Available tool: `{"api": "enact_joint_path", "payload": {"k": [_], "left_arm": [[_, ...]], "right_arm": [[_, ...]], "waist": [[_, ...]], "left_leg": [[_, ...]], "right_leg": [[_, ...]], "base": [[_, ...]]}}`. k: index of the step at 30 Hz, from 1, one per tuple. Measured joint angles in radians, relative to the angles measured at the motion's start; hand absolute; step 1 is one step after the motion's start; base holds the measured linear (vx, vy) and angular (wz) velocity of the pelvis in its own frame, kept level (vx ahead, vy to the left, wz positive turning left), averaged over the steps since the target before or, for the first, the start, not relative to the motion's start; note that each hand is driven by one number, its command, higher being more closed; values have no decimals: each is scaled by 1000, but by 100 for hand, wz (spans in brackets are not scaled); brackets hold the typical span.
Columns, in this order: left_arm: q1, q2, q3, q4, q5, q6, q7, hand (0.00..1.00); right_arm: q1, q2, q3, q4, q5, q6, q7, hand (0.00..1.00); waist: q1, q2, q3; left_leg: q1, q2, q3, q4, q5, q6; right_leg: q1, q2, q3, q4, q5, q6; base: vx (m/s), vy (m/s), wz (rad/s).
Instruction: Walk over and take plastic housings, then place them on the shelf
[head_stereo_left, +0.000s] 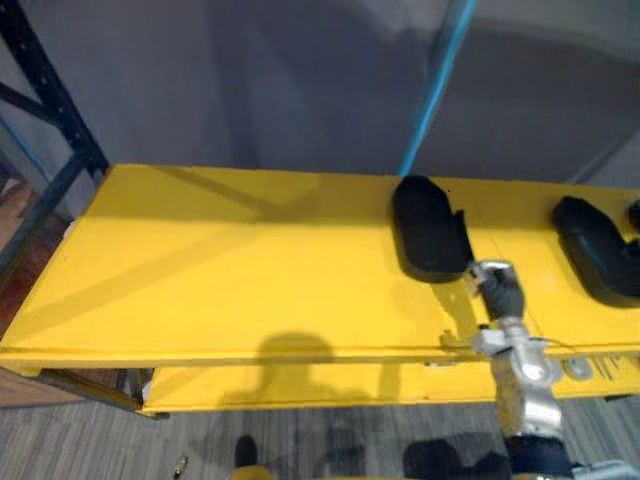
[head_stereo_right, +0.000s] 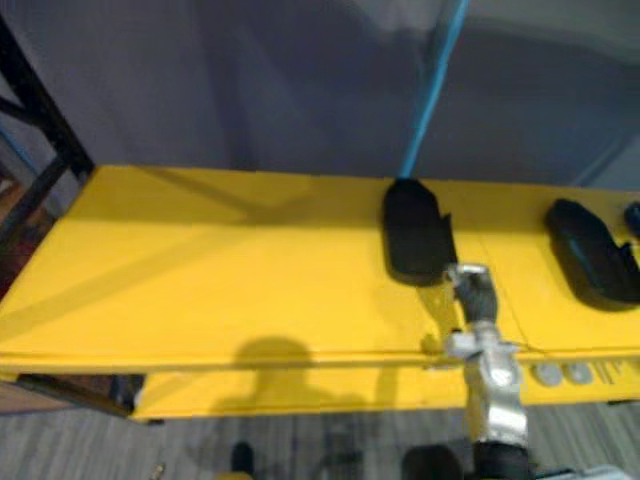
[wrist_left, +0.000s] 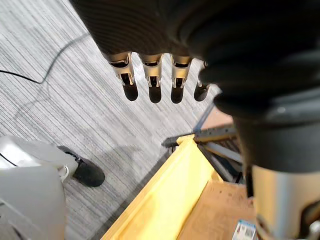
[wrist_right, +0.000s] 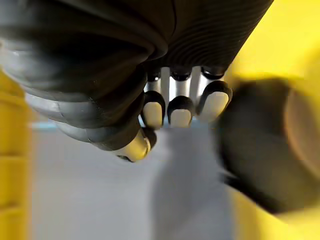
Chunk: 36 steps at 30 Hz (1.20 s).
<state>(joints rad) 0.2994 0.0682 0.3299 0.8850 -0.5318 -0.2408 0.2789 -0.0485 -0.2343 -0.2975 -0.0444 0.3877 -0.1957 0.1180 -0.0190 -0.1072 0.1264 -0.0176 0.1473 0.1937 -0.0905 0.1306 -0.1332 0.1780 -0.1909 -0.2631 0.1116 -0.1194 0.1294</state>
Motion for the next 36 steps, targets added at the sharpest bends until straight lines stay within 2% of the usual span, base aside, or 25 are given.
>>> {"api": "enact_joint_path", "payload": {"k": [2,3,6,7,10,12,14,15,16,17,18,20,23,26,28,29,33,36], "left_arm": [[0,-1,9,1,2,-5,-9,0],[0,-1,11,1,2,-14,-15,0],[-1,-8,11,3,1,-21,-21,0],[-5,-14,11,4,2,-23,-25,0],[-24,-25,5,31,2,-39,-27,0],[-27,-35,-1,49,12,-40,-27,0],[-26,-41,-36,81,29,-40,-29,0],[-27,-41,-41,83,30,-40,-33,0],[-27,-38,-50,83,31,-40,-40,0],[-25,-39,-64,82,31,-41,-45,0],[-24,-37,-69,82,32,-40,-46,0],[-28,-28,-69,81,32,-39,-47,0],[-29,-25,-71,82,41,-32,-46,0],[-37,-26,-75,81,80,-11,-45,0],[-34,-38,-74,82,98,-4,-45,0],[-30,-42,-73,83,118,2,-45,0],[-24,-52,-75,82,158,25,-46,0],[-28,-55,-74,79,157,29,-49,0]], "right_arm": [[-1,-1,-66,-78,0,-14,-28,100],[-2,-3,-102,-117,0,-34,-44,100],[-7,-38,-132,-179,-14,-73,-77,100],[-8,-56,-146,-196,-20,-84,-85,0],[-20,-92,-169,-215,-75,-91,-134,0],[-28,-116,-174,-214,-175,-89,-191,0],[-29,-161,-183,-206,-284,-66,-272,0],[-29,-171,-186,-201,-300,-60,-302,0],[-30,-180,-199,-179,-324,-49,-356,0],[-29,-188,-223,-155,-322,-28,-409,0],[-29,-188,-240,-144,-321,-23,-435,0],[-11,-167,-263,-88,-312,-1,-542,0],[34,-95,-271,-69,-264,-5,-607,0],[79,-16,-272,-51,-209,-22,-618,0],[97,19,-272,-51,-193,-28,-612,0],[113,42,-270,-48,-181,-39,-594,0],[208,141,-224,-39,-152,-87,-531,0],[264,191,-160,-3,-151,-93,-525,0]], "waist": [[-4,0,-1],[-17,3,-2],[-24,22,-13],[-28,34,-19],[-42,59,-32],[-46,79,-42],[-51,98,-49],[-52,97,-52],[-52,81,-62],[-52,79,-67],[-53,85,-69],[-53,54,-71],[-53,31,-77],[-62,37,-74],[-70,51,-69],[-72,63,-68],[-76,80,-75],[-78,80,-78]], "left_leg": [[6,2,12,0,5,-2],[8,3,14,0,9,-4],[16,14,35,0,15,-9],[11,20,36,0,18,-9],[-7,38,38,-1,22,-6],[-20,53,36,-1,22,-13],[-20,70,41,-1,16,-21],[-21,70,50,-1,6,-28],[-16,60,84,7,2,-14],[-14,42,94,1,16,6],[-22,43,87,0,35,4],[-20,27,92,0,40,2],[-19,13,90,0,39,2],[-16,15,94,0,38,3],[-11,18,97,-1,38,3],[-2,23,111,-2,38,2],[31,55,155,-2,31,-7],[36,74,178,-2,20,-15]], "right_leg": [[-5,0,22,0,0,0],[-3,1,22,-1,0,0],[-13,9,50,-2,0,-1],[-20,14,54,-4,-1,-2],[-30,34,62,-27,-7,-10],[-39,51,70,-49,-7,-7],[-41,62,69,-59,-9,-10],[-40,56,66,-63,-7,-12],[-44,37,67,-73,-2,-9],[-51,37,68,-72,0,-6],[-56,42,67,-70,2,-3],[-54,30,72,-67,8,4],[-54,17,70,-61,11,7],[-55,18,77,-57,11,6],[-55,20,80,-52,10,5],[-55,22,91,-51,10,5],[-56,46,131,-51,14,-1],[-60,57,146,-54,16,-7]], "base": [[-2,4,-18],[-30,-4,-9],[-65,-13,-22],[-115,-26,-16],[-142,-45,-10],[-152,-61,-13],[-116,-43,-5],[-62,-20,-4],[0,0,0],[9,44,4],[17,65,7],[29,68,2],[49,41,3],[15,1,-1],[-10,-14,-9],[-6,-23,-28],[-18,-38,-32],[-61,-30,-24]]}}
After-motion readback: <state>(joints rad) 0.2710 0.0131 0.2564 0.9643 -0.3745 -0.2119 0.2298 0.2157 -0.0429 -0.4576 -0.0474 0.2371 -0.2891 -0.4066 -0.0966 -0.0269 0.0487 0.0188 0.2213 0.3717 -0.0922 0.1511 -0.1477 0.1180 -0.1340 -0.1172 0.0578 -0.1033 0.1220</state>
